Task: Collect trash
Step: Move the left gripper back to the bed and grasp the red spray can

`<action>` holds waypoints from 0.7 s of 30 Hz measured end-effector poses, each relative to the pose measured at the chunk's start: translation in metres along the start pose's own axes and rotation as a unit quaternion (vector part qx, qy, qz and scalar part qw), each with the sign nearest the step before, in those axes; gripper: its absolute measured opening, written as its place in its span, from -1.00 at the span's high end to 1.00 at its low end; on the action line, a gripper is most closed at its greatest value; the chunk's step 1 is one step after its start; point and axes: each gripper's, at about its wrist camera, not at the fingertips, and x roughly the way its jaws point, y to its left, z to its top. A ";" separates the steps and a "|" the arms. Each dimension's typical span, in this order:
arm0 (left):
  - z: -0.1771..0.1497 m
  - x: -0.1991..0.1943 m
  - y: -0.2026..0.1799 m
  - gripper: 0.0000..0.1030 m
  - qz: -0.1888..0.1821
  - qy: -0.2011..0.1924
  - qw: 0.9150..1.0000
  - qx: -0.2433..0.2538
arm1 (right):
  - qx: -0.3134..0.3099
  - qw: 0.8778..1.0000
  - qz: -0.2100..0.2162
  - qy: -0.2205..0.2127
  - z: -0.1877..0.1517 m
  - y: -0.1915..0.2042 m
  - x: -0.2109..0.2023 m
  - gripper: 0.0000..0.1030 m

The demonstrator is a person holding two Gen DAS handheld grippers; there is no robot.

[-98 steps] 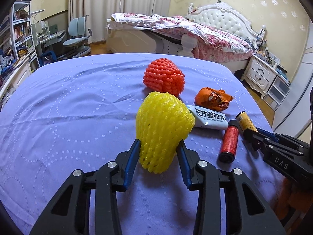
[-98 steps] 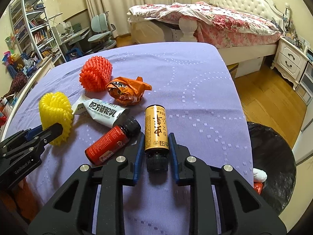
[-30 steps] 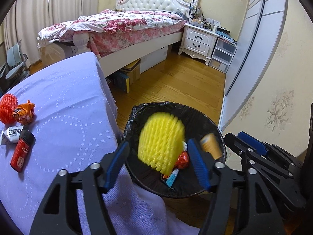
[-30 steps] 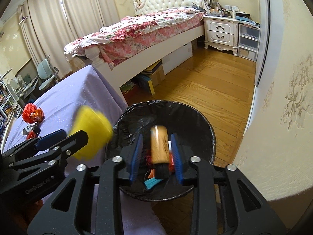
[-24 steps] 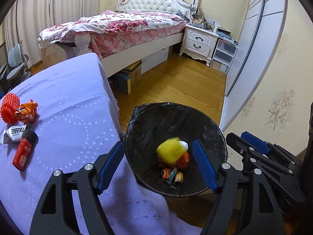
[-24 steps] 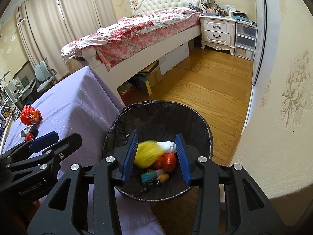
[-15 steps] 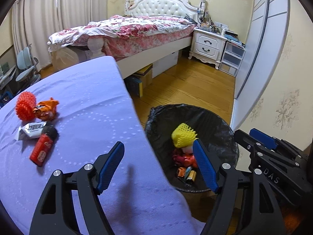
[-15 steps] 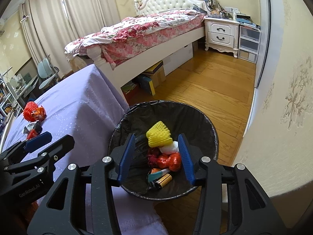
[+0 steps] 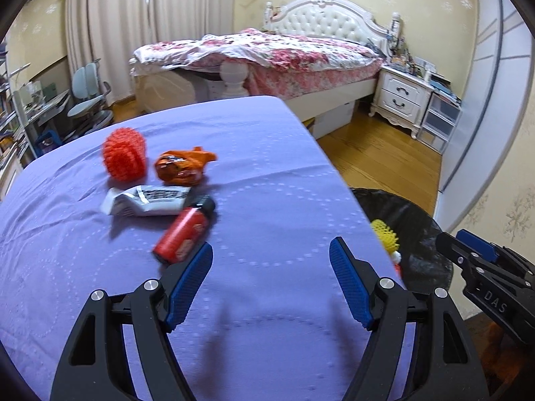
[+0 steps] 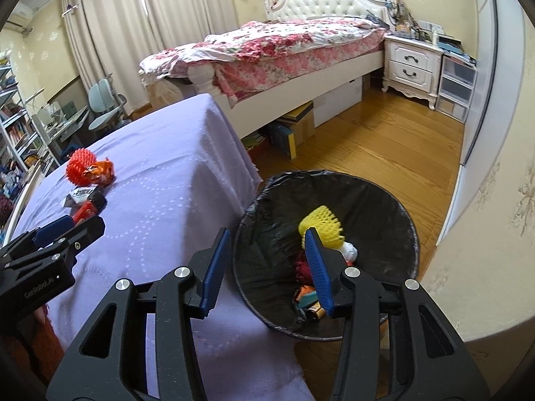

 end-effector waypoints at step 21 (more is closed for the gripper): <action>0.002 0.032 0.052 0.35 0.026 0.050 0.998 -0.018 | -0.059 0.997 0.046 0.024 0.008 0.069 0.016 0.10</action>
